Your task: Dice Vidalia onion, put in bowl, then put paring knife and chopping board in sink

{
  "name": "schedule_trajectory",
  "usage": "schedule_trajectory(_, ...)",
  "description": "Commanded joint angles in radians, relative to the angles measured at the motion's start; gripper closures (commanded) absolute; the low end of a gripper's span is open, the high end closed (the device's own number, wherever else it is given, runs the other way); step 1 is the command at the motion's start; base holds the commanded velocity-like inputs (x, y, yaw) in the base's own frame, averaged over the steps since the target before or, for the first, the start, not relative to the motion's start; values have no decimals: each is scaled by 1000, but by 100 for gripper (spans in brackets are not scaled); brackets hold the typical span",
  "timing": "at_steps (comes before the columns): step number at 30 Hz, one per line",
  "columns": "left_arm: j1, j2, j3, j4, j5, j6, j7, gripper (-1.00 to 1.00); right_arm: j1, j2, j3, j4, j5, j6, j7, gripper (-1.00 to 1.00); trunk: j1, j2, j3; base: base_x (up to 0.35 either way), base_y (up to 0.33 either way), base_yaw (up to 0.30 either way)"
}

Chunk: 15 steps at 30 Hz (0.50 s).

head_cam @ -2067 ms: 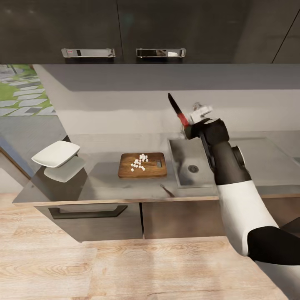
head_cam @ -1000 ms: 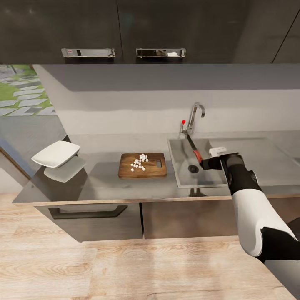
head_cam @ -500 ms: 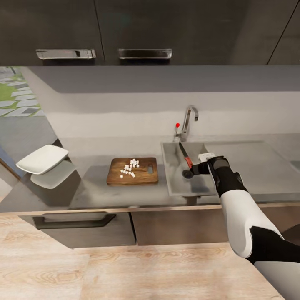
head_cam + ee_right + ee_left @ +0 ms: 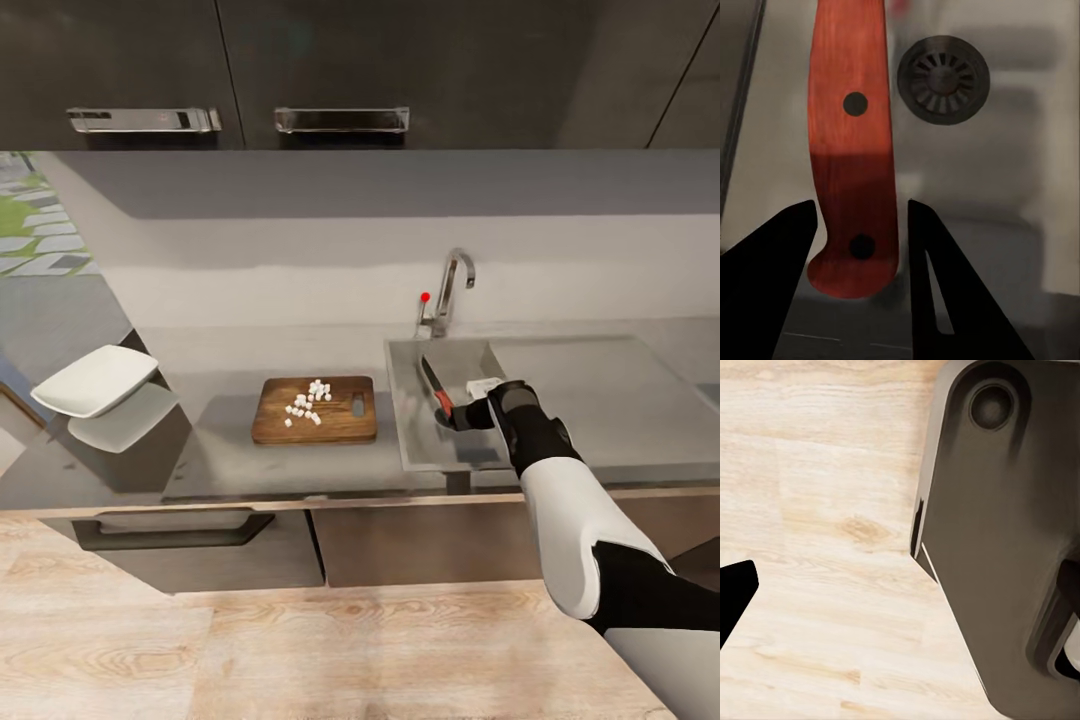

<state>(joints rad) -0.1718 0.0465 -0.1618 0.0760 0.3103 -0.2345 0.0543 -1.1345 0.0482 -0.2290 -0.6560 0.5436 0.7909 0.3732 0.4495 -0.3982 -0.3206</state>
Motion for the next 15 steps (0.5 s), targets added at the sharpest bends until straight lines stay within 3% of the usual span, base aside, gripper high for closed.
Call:
schedule_trajectory(1, -2, 0, -8, 4, 6, -6, 1, -100, -1, 2, -7, -1, 10, 2, 9, 100, 1, -2, -2, 16, 0, 0)
schedule_trajectory(5, -2, 0, -8, 4, 6, -5, 1, -100, -1, 3, -6, -1, 10, 7, 9, 100, 1, -2, -2, 116, -65, 0)
schedule_trajectory(9, -2, 1, -7, 4, 6, -5, 1, -100, -1, 4, -6, -1, 10, 61, 9, 100, 1, -2, -2, 203, -117, 0)
schedule_trajectory(10, -2, 0, -8, 4, 6, -5, 1, -100, -1, 15, -7, 27, 11, 75, 8, 100, 1, -2, -2, 166, -108, 0)
schedule_trajectory(15, -2, 0, -8, 4, 6, -5, 1, -100, -1, 14, -9, 81, 12, 76, 4, 100, 1, -2, -2, 50, -33, 0)
